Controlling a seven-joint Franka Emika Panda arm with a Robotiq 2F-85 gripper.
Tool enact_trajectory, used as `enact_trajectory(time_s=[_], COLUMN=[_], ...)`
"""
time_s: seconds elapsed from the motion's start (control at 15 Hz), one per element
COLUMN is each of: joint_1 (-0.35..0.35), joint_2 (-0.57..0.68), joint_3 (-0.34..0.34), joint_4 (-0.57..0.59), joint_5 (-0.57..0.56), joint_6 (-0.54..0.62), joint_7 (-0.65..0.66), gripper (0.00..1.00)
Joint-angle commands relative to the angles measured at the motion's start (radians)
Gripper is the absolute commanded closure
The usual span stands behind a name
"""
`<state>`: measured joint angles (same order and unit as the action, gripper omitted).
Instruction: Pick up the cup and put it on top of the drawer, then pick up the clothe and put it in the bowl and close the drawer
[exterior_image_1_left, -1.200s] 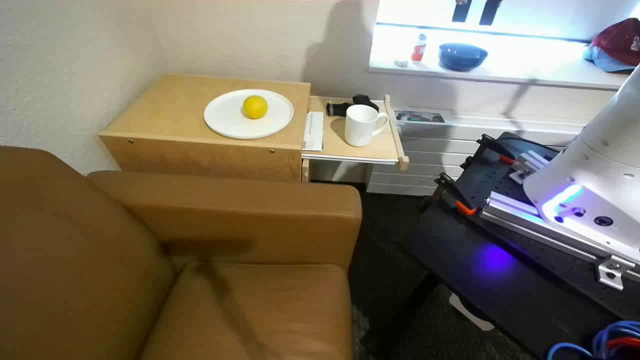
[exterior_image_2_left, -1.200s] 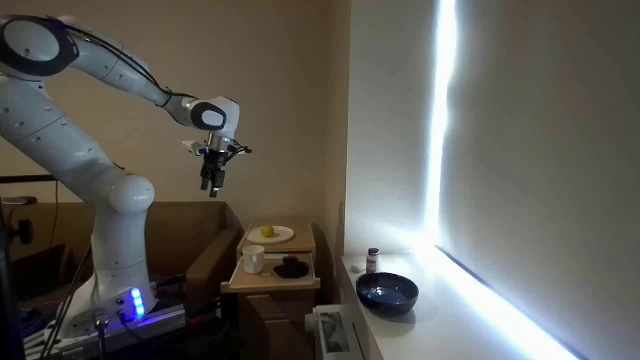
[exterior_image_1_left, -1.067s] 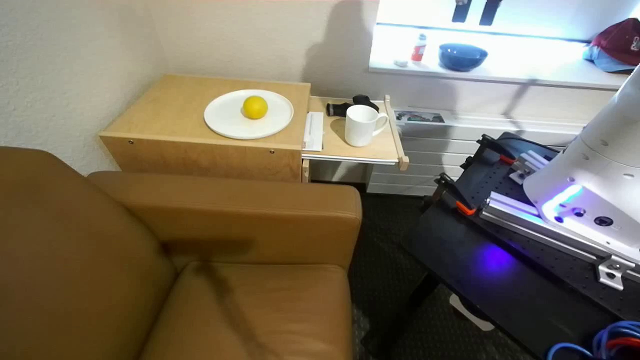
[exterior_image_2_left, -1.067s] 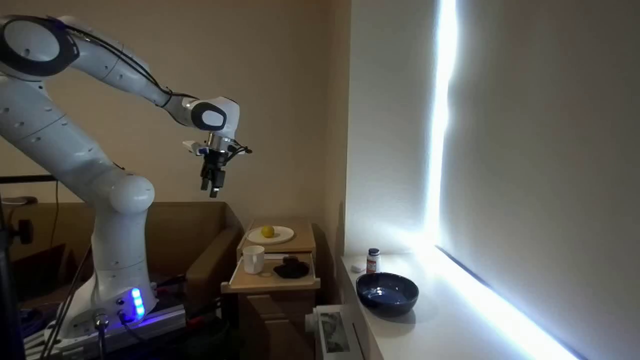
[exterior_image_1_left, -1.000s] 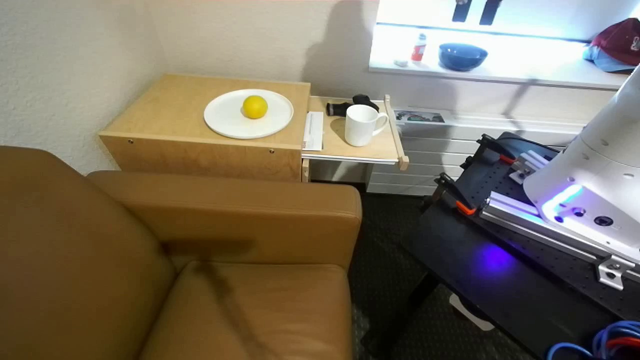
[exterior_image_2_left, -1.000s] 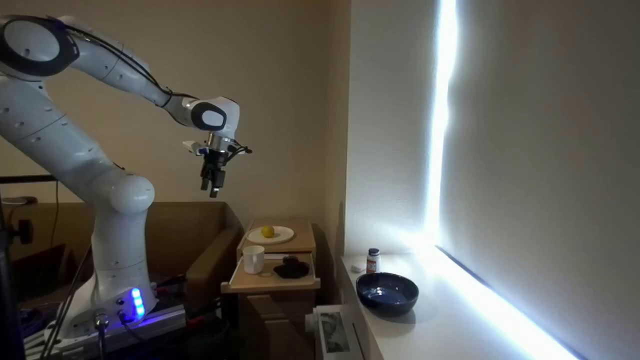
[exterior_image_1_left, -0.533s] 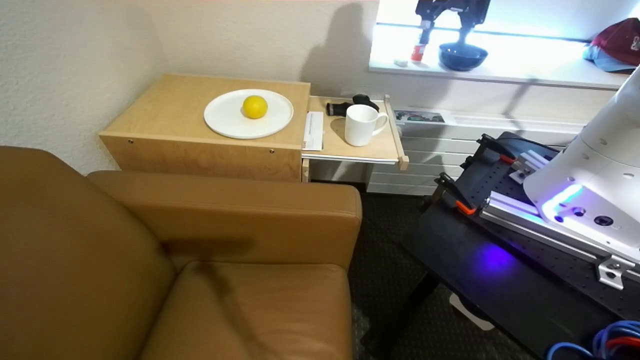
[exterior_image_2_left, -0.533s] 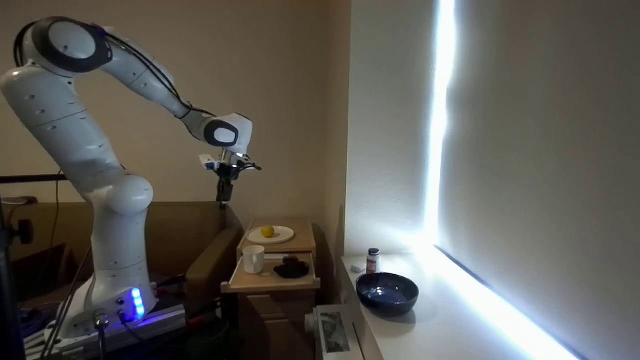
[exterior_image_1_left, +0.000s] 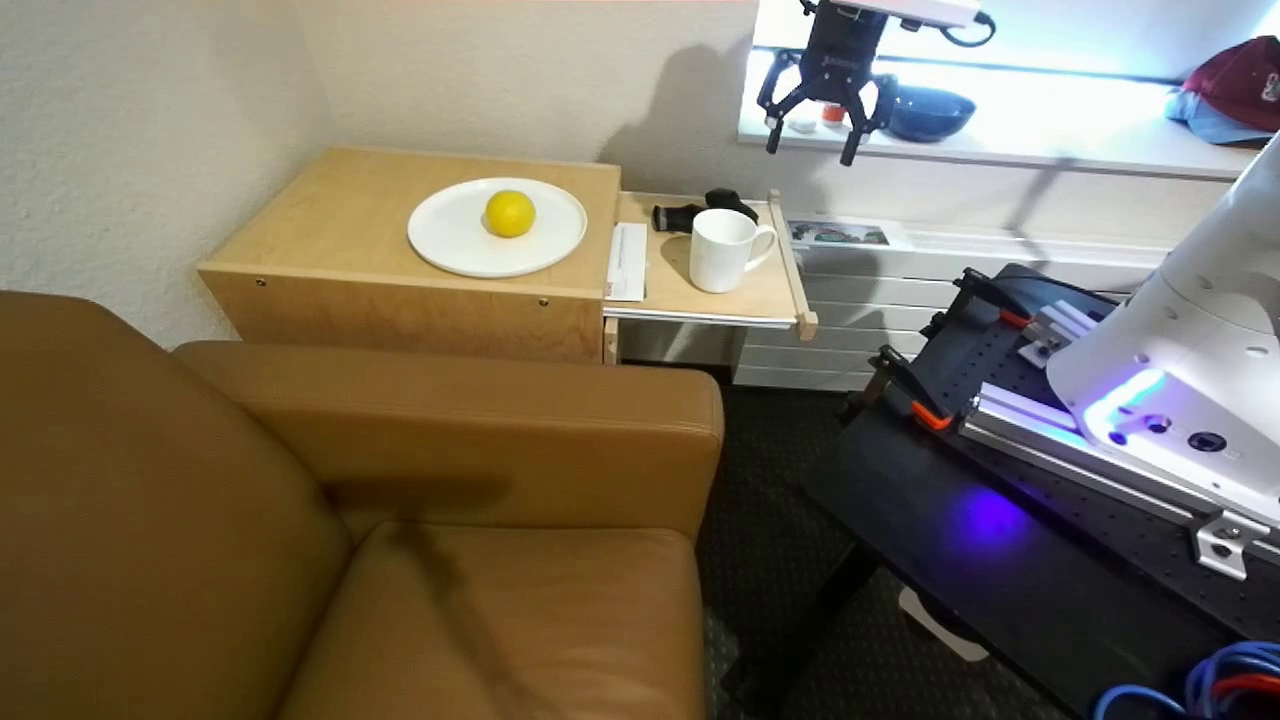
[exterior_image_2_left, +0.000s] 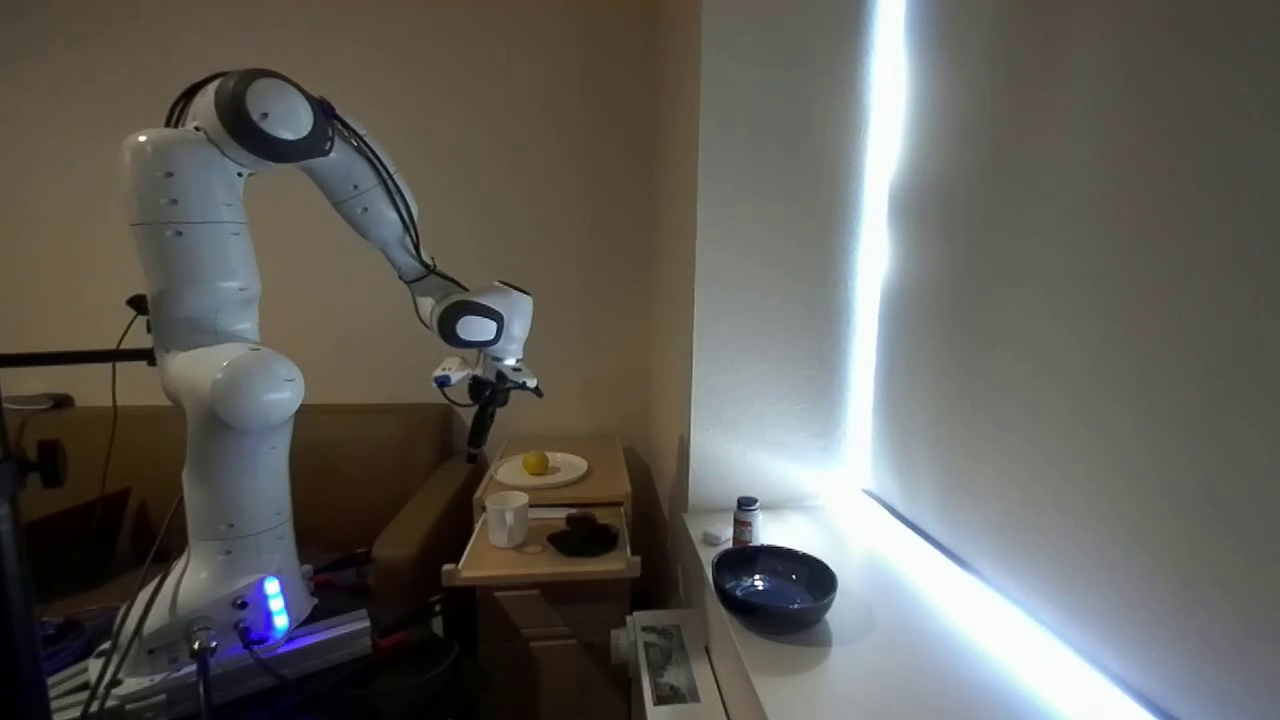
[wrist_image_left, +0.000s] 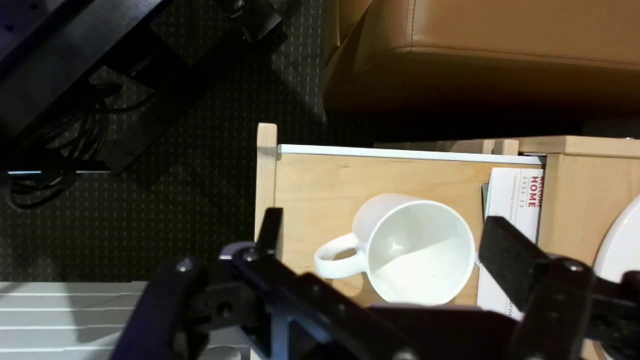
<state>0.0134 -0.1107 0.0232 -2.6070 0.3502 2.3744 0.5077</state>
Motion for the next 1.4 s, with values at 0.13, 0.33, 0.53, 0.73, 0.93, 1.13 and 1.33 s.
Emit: enact_trajectory(time_s=[0.13, 0.33, 0.53, 0.73, 0.93, 1.13, 1.33], joint_1=[-0.005, 0.012, 0.035, 0.058, 0.079, 0.074, 0.074], joint_2=[0.041, 0.144, 0.226, 0.307, 0.379, 0.413, 0.406], joint_3=[0.006, 0.021, 0.031, 0.023, 0.003, 0.005, 0.007], joint_4=[0.026, 0.06, 0.087, 0.114, 0.14, 0.157, 0.144], joint_5=[-0.018, 0.0, 0.031, 0.022, -0.004, 0.018, 0.009], joint_6=[0.001, 0.037, 0.114, 0.227, 0.303, 0.279, 0.287], joint_7=[0.032, 0.11, 0.196, 0.319, 0.438, 0.472, 0.463], gripper=[0.0, 0.0, 0.0, 0.0, 0.0, 0.0, 0.0])
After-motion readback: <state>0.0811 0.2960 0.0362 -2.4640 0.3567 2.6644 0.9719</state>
